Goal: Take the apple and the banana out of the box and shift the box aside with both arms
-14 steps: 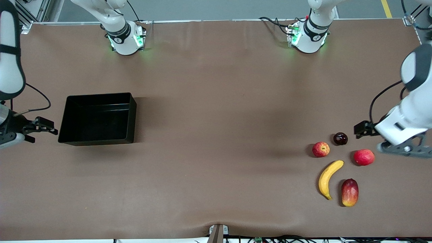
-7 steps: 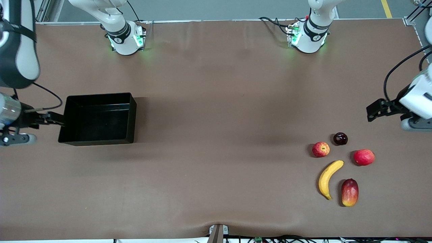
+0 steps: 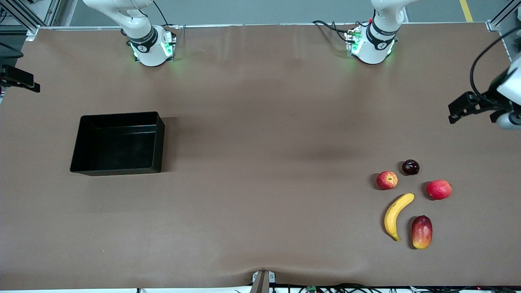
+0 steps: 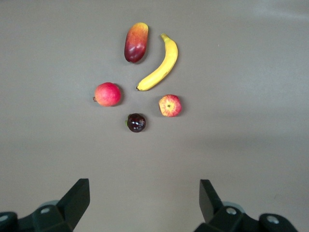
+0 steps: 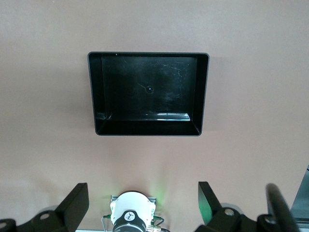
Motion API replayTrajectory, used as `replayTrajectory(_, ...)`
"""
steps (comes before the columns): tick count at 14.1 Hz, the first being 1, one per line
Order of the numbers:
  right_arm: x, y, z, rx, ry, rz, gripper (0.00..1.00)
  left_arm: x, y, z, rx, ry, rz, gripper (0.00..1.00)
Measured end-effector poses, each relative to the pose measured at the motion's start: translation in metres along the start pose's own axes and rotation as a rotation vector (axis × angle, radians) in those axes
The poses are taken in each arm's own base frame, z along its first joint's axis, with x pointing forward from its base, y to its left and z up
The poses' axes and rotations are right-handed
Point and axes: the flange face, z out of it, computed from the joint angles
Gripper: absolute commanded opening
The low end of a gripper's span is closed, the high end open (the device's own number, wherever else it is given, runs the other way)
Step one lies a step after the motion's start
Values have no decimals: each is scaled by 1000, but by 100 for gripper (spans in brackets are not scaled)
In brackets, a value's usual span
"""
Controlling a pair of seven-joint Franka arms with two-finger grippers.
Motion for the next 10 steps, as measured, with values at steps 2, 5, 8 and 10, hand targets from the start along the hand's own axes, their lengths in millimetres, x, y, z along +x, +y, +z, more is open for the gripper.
replayTrajectory(2,9,-14,0,-11,28,-16,100,-5,15,-3,9,0,12,100)
replayTrajectory(5,8,-18,-16,-27,151,-21,100,-12,19,0,20,-11,17,100)
replayTrajectory(8,-9,-9,-8,-23,211,-10,100,-33,14,-1,1,-7,7,100)
replayTrajectory(10,-17,-8,-9,-23,242,-10,100,-50,6,-5,-25,-5,-5,100)
